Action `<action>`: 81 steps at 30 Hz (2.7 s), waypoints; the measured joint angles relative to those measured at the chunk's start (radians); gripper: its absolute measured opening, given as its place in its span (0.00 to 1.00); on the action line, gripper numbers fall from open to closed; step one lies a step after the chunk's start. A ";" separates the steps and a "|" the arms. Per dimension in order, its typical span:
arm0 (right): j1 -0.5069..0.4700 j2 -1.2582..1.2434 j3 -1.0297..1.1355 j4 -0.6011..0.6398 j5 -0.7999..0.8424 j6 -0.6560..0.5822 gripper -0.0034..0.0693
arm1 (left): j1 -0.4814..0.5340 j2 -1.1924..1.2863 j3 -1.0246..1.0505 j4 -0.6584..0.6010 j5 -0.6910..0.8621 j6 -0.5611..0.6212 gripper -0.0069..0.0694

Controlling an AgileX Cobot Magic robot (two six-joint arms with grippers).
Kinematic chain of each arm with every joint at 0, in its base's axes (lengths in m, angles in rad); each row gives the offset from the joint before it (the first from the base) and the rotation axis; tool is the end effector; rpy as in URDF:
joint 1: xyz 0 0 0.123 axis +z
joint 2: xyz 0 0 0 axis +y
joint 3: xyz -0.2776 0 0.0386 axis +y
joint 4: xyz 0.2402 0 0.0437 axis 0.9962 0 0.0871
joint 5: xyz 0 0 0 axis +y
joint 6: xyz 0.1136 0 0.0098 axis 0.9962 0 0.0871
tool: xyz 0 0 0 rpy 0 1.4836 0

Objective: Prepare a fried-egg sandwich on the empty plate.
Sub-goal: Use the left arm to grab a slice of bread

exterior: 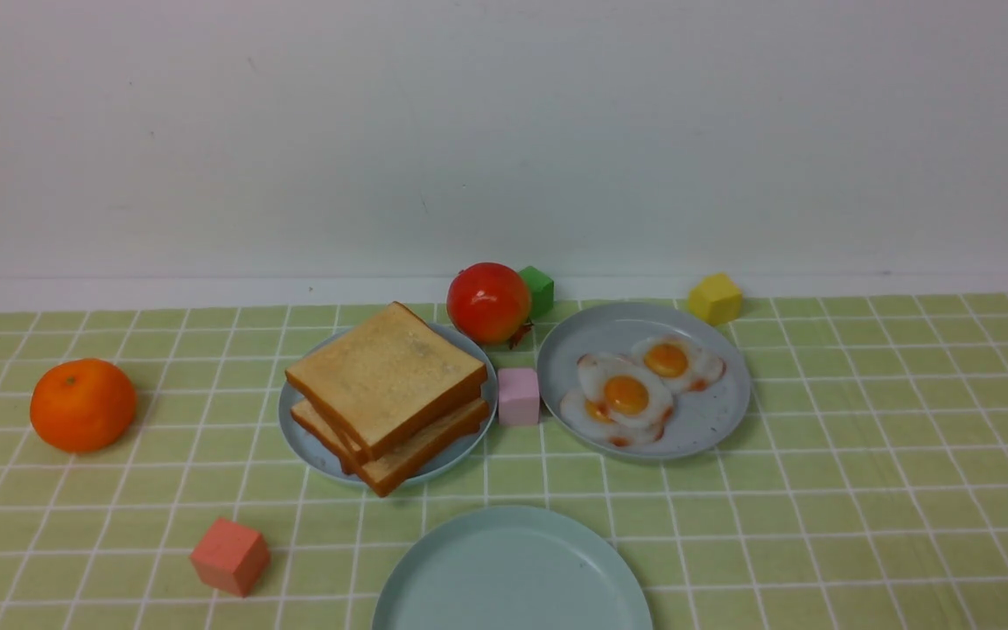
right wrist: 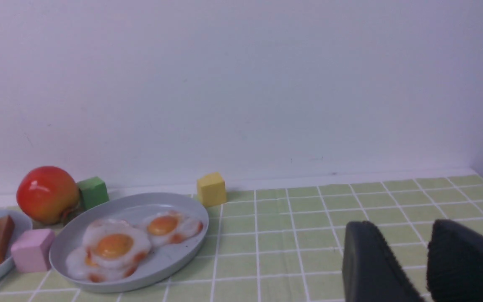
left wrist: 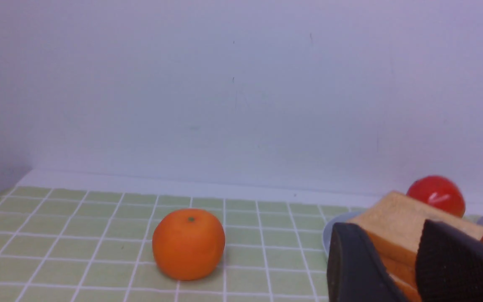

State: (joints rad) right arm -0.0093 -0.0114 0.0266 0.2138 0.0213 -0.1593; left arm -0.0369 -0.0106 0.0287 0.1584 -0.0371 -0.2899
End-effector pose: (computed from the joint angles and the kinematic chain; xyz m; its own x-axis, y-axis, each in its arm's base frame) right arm 0.0767 -0.0002 0.2042 0.0513 0.0540 -0.9972 0.0020 0.9985 0.0541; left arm 0.0763 -0.0035 0.2099 0.0989 -0.1350 -0.9859 0.0562 0.9899 -0.1299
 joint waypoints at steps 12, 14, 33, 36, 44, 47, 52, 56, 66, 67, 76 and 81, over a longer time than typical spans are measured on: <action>0.000 0.000 -0.014 0.101 -0.328 0.094 0.37 | 0.000 0.000 -0.013 -0.125 -0.369 -0.211 0.40; 0.000 0.002 -0.072 0.136 -0.361 0.134 0.37 | 0.000 0.003 -0.082 -0.140 -0.385 -0.227 0.40; 0.000 0.769 -1.068 0.098 0.355 0.127 0.37 | 0.000 0.870 -1.176 -0.120 0.720 -0.256 0.40; 0.000 0.870 -1.066 0.077 0.435 0.114 0.37 | 0.000 0.989 -1.176 -0.094 0.811 -0.248 0.40; 0.000 1.103 -1.065 0.186 0.753 -0.050 0.37 | 0.000 1.316 -1.177 -0.391 0.859 -0.020 0.40; 0.006 1.139 -1.064 0.247 0.812 -0.147 0.37 | 0.000 1.418 -1.199 -0.523 0.859 0.146 0.40; 0.096 1.170 -1.063 0.376 0.842 -0.356 0.39 | 0.000 1.655 -1.362 -0.732 0.928 0.467 0.40; 0.171 1.179 -1.063 0.386 0.863 -0.400 0.43 | 0.000 1.795 -1.501 -0.709 0.969 0.569 0.43; 0.224 1.180 -1.063 0.385 0.900 -0.411 0.61 | -0.035 1.998 -1.676 -0.604 1.020 0.689 0.69; 0.224 1.180 -1.063 0.385 0.916 -0.411 0.62 | -0.036 2.031 -1.685 -0.637 1.022 0.727 0.71; 0.225 1.180 -1.063 0.406 0.967 -0.412 0.62 | -0.036 2.104 -1.707 -0.651 0.998 0.767 0.72; 0.225 1.180 -1.063 0.423 0.970 -0.417 0.62 | -0.036 2.128 -1.709 -0.653 1.001 0.771 0.70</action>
State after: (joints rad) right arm 0.2154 1.1686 -1.0369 0.6365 0.9914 -0.5759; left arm -0.0726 2.1175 -1.6804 -0.4946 0.9639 0.4813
